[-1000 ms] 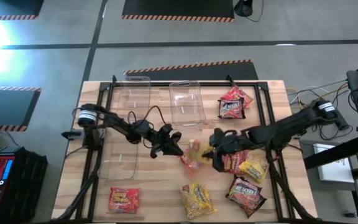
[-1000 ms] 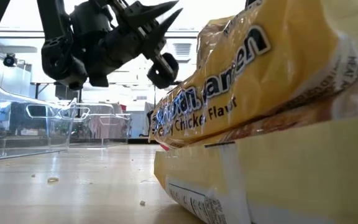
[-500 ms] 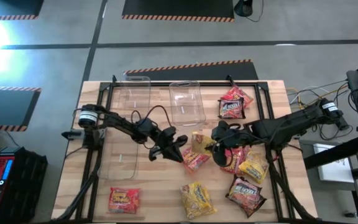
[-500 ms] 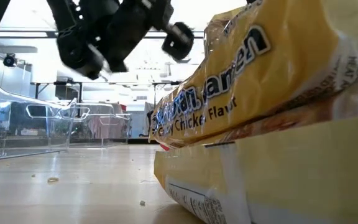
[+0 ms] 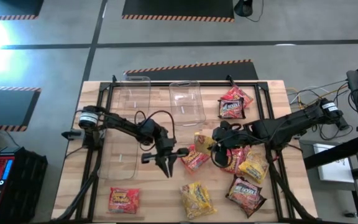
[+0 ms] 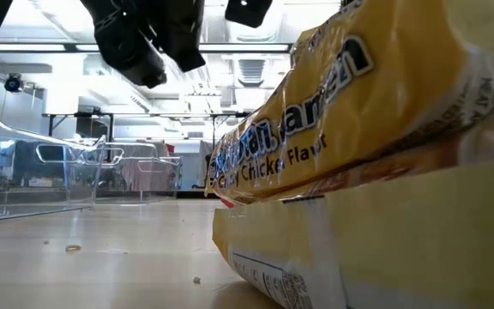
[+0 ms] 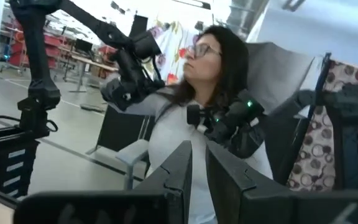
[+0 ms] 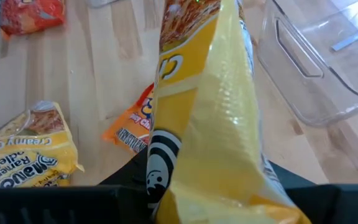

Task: Sort Maruchan noodles
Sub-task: Put the yellow noodle pack into the top left transparent bin

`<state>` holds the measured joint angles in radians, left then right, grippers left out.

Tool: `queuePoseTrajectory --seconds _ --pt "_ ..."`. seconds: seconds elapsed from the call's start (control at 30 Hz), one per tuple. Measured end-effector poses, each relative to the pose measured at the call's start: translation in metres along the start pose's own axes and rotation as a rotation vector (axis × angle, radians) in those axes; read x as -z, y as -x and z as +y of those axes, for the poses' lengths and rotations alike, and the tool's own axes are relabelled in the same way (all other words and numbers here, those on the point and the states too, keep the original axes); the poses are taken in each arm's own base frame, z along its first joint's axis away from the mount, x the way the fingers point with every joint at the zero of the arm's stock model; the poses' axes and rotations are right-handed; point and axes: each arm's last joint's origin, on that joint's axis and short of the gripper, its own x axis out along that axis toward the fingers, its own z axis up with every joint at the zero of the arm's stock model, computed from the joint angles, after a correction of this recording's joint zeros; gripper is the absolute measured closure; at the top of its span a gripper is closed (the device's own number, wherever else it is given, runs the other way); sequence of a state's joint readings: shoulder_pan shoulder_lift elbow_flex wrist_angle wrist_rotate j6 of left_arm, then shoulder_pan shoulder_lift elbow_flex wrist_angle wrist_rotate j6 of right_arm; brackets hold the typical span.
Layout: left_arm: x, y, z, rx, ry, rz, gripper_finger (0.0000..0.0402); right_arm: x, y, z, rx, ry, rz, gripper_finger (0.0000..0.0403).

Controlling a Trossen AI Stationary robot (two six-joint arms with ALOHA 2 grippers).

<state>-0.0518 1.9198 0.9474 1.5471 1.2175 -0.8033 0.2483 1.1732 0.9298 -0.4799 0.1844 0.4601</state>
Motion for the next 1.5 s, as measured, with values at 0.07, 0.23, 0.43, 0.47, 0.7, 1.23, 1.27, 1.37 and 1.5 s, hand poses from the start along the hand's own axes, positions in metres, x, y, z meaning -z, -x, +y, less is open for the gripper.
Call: queuePoseTrajectory --seconds 0.07,0.23,0.43,0.47,0.7,1.23,1.27,1.37,1.5 --pt "0.003 0.002 -0.001 -0.004 -0.003 0.006 0.0373 0.000 0.000 0.000 0.000 0.000 0.000 0.0288" --pt "0.006 0.015 0.001 -0.039 0.096 0.003 0.0373 0.001 0.000 0.000 0.003 0.001 0.005 0.0286" --pt "0.004 0.037 0.009 -0.109 0.247 -0.002 0.0389 0.001 0.000 -0.001 0.007 0.003 0.012 0.0284" --pt "0.001 0.042 0.011 -0.114 0.265 0.002 0.0393 0.001 0.000 -0.001 0.006 0.006 0.012 0.0284" --pt "-0.009 0.078 0.025 -0.265 0.389 -0.079 0.0401 0.001 0.000 -0.001 0.007 -0.009 0.012 0.0288" --pt "-0.048 0.157 0.043 -0.538 0.304 -0.187 0.0402 0.002 0.000 -0.001 0.009 -0.008 0.017 0.0286" --pt "-0.053 0.160 0.044 -0.543 0.272 -0.186 0.0402 0.002 0.000 -0.001 0.008 -0.006 0.017 0.0284" --pt "-0.070 0.164 0.045 -0.569 0.161 -0.195 0.0402 0.002 0.000 -0.001 0.008 0.004 0.017 0.0285" --pt "-0.092 0.163 0.048 -0.637 -0.018 -0.233 0.0402 0.002 0.000 -0.001 0.008 0.004 0.017 0.0289"
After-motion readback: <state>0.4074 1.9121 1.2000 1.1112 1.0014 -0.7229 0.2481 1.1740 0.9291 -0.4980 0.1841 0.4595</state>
